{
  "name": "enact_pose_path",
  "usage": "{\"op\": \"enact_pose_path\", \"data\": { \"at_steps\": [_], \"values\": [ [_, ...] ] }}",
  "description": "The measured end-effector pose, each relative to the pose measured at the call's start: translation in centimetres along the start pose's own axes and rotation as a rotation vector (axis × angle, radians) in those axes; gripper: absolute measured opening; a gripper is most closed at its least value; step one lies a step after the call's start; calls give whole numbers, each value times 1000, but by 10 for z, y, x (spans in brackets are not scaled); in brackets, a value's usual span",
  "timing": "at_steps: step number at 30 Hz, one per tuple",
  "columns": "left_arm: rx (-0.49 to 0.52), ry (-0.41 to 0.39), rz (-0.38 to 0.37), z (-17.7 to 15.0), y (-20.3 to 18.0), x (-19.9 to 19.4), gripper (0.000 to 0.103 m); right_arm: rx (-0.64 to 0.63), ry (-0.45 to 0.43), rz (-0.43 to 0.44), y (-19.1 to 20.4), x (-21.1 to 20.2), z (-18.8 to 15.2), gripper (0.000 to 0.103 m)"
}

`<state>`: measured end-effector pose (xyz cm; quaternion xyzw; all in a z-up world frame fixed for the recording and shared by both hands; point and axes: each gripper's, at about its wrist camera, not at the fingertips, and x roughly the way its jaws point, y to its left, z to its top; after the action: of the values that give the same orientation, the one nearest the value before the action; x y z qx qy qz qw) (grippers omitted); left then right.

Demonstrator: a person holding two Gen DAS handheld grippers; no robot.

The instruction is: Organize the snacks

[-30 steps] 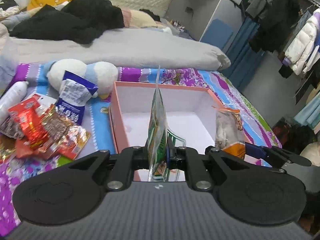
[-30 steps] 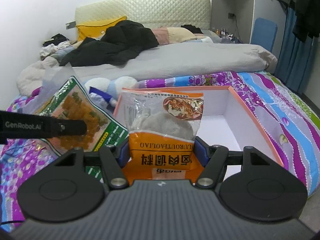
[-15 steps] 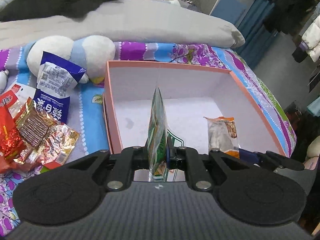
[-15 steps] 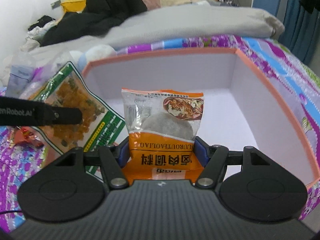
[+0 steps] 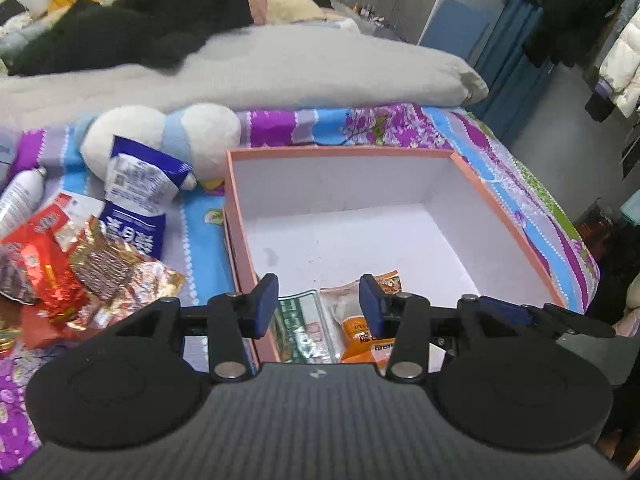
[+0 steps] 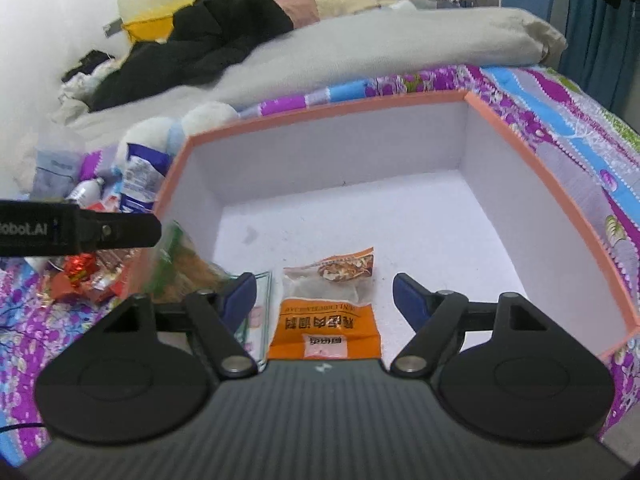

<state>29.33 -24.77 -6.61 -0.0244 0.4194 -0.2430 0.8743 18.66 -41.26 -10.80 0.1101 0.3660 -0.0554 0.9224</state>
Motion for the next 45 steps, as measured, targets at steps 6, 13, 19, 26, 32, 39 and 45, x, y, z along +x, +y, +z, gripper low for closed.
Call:
{"op": "enact_pose_path", "data": {
  "at_steps": [6, 13, 19, 26, 32, 39, 45],
  "values": [
    [5, -61, 13, -12, -3, -53, 50, 4, -56, 24, 13, -40, -10, 77],
    [17, -123, 24, -38, -4, -114, 50, 6, -113, 41, 31, -86, -28, 77],
    [14, -169, 25, -63, 1, -159, 50, -22, -169, 49, 46, -120, -39, 77],
    [5, -205, 38, -94, 14, -200, 50, -22, -208, 91, 64, -147, -62, 77],
    [-16, -213, 61, -117, 32, -220, 50, -31, -206, 113, 81, -156, -82, 77],
    [-36, -254, 97, -142, 51, -246, 50, -68, -225, 151, 99, -165, -97, 77],
    [-53, -280, 123, -171, 64, -269, 50, -93, -244, 180, 115, -173, -114, 77]
  ]
}}
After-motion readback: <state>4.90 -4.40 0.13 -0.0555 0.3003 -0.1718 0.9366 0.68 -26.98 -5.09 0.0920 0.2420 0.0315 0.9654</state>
